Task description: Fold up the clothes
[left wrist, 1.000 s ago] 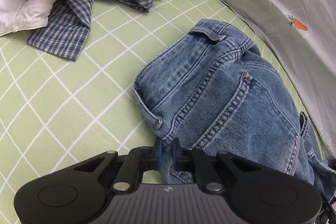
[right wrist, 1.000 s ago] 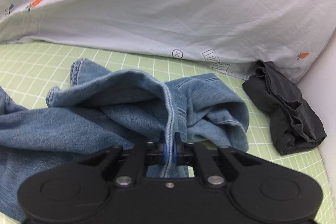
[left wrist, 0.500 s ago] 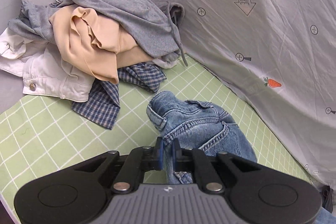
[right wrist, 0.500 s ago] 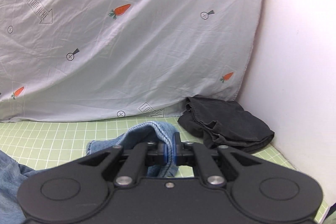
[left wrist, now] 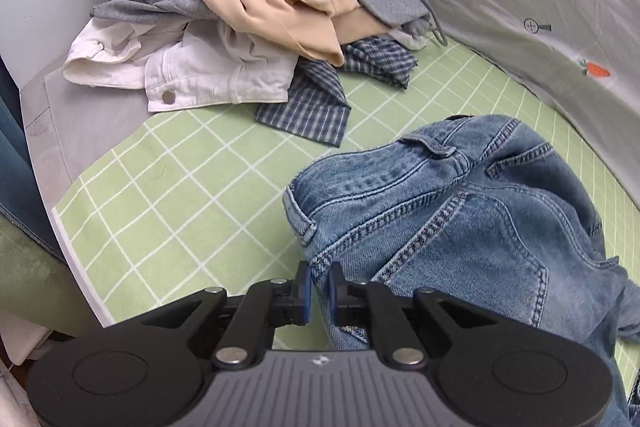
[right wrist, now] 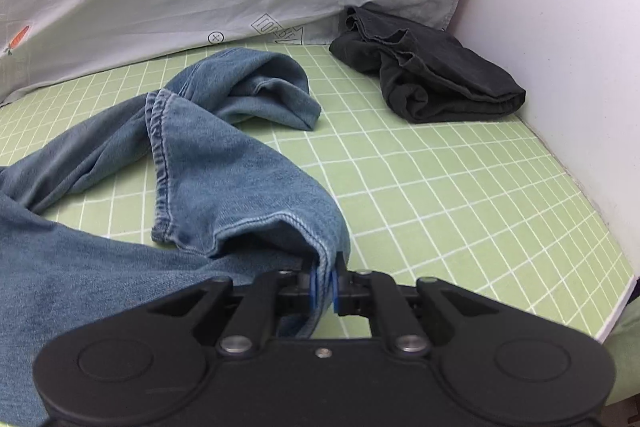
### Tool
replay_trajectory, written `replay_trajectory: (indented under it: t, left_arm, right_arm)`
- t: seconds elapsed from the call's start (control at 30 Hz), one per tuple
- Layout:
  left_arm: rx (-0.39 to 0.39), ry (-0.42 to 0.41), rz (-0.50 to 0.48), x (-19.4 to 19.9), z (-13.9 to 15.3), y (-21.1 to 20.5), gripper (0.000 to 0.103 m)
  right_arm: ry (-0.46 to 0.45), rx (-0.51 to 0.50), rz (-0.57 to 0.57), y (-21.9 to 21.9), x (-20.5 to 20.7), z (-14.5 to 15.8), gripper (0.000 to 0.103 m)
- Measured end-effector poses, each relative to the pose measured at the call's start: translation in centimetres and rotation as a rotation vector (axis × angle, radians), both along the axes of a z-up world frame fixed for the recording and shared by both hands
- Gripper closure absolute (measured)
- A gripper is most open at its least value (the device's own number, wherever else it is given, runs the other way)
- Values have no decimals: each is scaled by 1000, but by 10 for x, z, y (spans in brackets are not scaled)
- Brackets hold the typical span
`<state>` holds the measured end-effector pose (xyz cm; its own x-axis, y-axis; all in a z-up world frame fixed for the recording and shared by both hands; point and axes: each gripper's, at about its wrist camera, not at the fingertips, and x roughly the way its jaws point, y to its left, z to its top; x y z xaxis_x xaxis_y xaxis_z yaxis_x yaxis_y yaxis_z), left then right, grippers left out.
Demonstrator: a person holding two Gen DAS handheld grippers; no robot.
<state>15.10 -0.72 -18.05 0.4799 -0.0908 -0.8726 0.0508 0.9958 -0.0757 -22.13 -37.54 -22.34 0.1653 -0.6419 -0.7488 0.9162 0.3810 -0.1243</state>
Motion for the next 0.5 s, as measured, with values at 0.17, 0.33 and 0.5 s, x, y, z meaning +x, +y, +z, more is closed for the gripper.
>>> replay_trajectory:
  t: [0.17,0.33,0.5]
  left_arm:
    - [30,7,-35,-14,-3,-2,88]
    - [84,18,13,-20,-2,8,88]
    - [61,31,48,-29,5,22,82]
  right_arm:
    - [54,3,37,16,-3,-4,78]
    - [105,-45,93,28,5,-1,59]
    - [105,-63,164,38,14,2,45]
